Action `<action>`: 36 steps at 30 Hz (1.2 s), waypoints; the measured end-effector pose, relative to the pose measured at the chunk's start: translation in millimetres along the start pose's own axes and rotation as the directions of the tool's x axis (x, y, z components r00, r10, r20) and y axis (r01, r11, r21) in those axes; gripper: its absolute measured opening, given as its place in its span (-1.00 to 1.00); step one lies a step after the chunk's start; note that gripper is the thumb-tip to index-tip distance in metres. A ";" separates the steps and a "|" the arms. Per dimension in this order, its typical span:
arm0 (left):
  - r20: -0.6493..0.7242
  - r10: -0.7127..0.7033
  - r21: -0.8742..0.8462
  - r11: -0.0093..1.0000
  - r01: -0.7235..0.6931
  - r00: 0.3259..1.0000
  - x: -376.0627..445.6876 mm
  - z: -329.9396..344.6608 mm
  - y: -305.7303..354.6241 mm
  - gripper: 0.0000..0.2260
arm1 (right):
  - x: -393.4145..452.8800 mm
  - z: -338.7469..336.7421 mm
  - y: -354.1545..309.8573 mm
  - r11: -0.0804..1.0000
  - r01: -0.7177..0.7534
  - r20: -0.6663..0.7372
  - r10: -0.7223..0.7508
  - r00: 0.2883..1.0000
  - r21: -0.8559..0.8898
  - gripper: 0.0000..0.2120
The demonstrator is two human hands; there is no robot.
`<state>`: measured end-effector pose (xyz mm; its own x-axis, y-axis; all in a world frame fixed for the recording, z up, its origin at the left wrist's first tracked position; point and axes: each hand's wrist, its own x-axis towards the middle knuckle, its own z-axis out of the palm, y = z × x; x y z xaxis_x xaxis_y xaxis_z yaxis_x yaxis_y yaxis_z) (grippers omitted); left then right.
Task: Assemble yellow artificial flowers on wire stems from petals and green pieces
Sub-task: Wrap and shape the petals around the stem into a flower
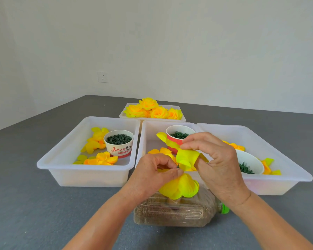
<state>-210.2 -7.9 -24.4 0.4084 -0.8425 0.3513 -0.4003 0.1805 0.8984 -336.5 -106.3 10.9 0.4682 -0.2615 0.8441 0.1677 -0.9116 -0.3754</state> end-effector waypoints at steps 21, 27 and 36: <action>0.033 -0.075 -0.142 0.987 0.079 0.997 -10.4 -13.6 -5.6 -0.70 | -13.0 -1.0 10.3 0.969 0.151 0.087 -0.136 0.987 -0.198 -0.79; 0.040 -0.085 -0.134 0.987 0.089 0.996 -12.0 -15.9 -2.7 -0.50 | -20.9 1.6 15.7 0.966 0.205 0.172 -0.177 0.969 -0.160 -0.70; 0.068 -0.064 -0.080 0.994 0.070 0.996 -12.9 -16.8 -1.8 -0.40 | -22.5 -1.6 11.4 0.930 0.252 0.230 -0.192 0.954 -0.268 -0.78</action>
<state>-201.0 11.1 -26.1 0.3769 -0.8847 0.2742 -0.3043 0.1613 0.9388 -346.5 -111.3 -11.7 0.6140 -0.0017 0.7893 0.0408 -0.9986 -0.0339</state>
